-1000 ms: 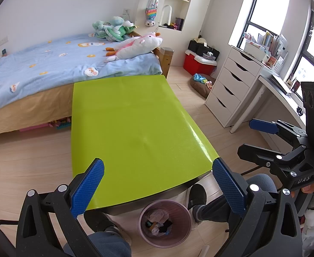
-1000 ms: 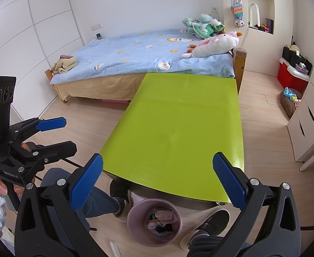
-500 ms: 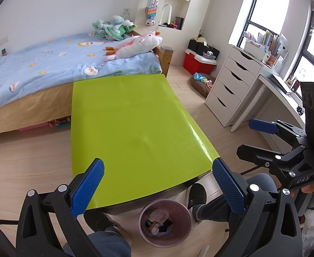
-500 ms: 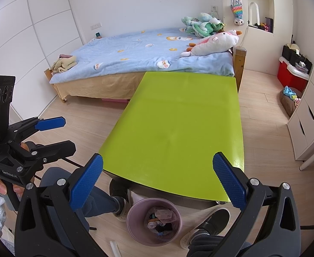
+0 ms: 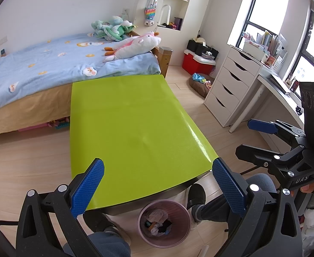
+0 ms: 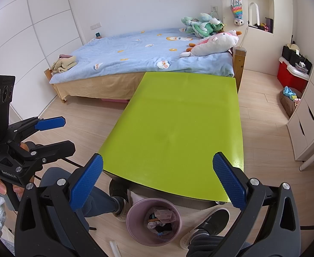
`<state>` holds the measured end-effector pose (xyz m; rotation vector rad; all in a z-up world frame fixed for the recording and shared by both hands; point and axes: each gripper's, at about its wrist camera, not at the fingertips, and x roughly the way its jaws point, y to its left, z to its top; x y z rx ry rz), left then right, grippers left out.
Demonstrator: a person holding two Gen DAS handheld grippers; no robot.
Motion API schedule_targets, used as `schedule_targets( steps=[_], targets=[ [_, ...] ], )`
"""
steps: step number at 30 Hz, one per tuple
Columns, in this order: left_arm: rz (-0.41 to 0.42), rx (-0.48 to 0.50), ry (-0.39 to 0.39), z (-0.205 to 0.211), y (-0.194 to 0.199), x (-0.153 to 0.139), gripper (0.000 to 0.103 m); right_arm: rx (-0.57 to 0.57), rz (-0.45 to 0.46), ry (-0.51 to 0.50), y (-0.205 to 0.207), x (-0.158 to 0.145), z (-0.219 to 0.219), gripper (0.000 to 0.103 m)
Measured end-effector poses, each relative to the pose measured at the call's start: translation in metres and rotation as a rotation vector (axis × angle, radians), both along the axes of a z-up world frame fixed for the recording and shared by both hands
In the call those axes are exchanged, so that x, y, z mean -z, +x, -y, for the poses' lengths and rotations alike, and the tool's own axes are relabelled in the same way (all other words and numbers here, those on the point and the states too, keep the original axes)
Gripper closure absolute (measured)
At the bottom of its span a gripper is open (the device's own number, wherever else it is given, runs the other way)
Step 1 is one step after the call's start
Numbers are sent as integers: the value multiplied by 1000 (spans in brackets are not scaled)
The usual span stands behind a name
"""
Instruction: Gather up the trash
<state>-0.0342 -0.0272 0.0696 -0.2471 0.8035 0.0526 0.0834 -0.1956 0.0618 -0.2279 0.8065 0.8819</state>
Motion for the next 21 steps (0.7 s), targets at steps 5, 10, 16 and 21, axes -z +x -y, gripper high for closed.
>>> schedule_targets(
  steps=[5,10,16,21],
  targets=[
    [0,-2,2,0,0,0,6,-1,1,0,0,0,0,3],
    [-3,-3,6,1,0,0,6,-1,0,0,1,0,0,3],
    [-5,-4,17,4,2,-1,6,1,-4,0,1,4,3,3],
    [-2,-3,29,4,3,0,6,1,-3,0,1,4,3,3]
  ],
)
